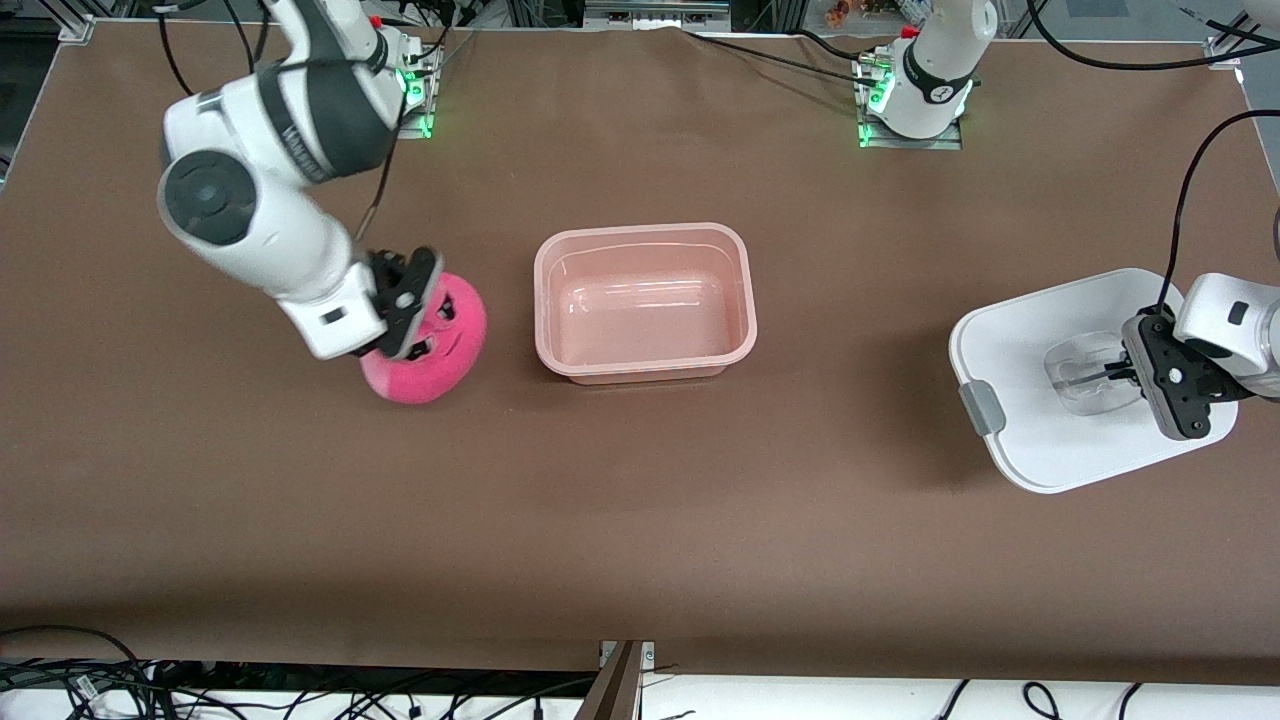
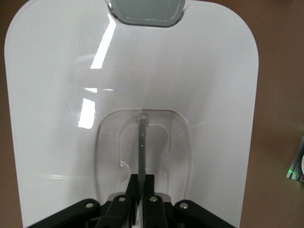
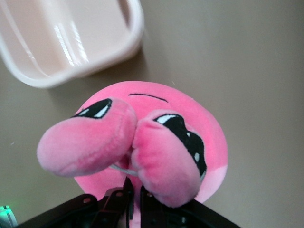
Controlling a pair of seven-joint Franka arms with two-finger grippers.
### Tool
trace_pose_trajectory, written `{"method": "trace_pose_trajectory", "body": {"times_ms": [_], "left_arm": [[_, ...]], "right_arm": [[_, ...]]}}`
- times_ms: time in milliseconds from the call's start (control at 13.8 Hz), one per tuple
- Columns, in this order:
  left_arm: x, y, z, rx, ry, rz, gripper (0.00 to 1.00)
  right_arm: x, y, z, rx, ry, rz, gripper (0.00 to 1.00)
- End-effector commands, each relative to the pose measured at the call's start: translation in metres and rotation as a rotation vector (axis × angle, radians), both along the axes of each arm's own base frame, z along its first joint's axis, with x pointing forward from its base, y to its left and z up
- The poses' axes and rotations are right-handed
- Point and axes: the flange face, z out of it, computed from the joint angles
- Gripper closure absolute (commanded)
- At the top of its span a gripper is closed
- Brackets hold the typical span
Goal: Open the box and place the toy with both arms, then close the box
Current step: 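Lift the pink plush toy with the right gripper over the box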
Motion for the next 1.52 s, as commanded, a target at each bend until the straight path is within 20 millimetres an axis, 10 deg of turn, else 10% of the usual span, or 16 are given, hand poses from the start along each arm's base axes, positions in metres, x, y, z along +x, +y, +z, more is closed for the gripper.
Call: {"method": "trace_pose_trajectory", "body": {"times_ms": [0, 218, 435, 1452], "left_arm": [[-0.002, 0.003, 0.006, 0.001, 0.002, -0.025, 1.00], [-0.002, 0.003, 0.005, 0.002, 0.005, -0.025, 1.00], [-0.002, 0.004, 0.005, 0.001, 0.003, -0.025, 1.00], [-0.001, 0.004, 0.002, -0.007, 0.007, -0.032, 1.00]], "right_arm": [[-0.027, 0.082, 0.024, -0.019, -0.003, 0.180, 1.00], [-0.065, 0.159, 0.022, -0.039, -0.033, 0.292, 1.00], [-0.085, 0.194, 0.002, -0.048, -0.022, 0.332, 1.00], [-0.083, 0.242, -0.101, -0.143, -0.035, 0.346, 1.00]]}}
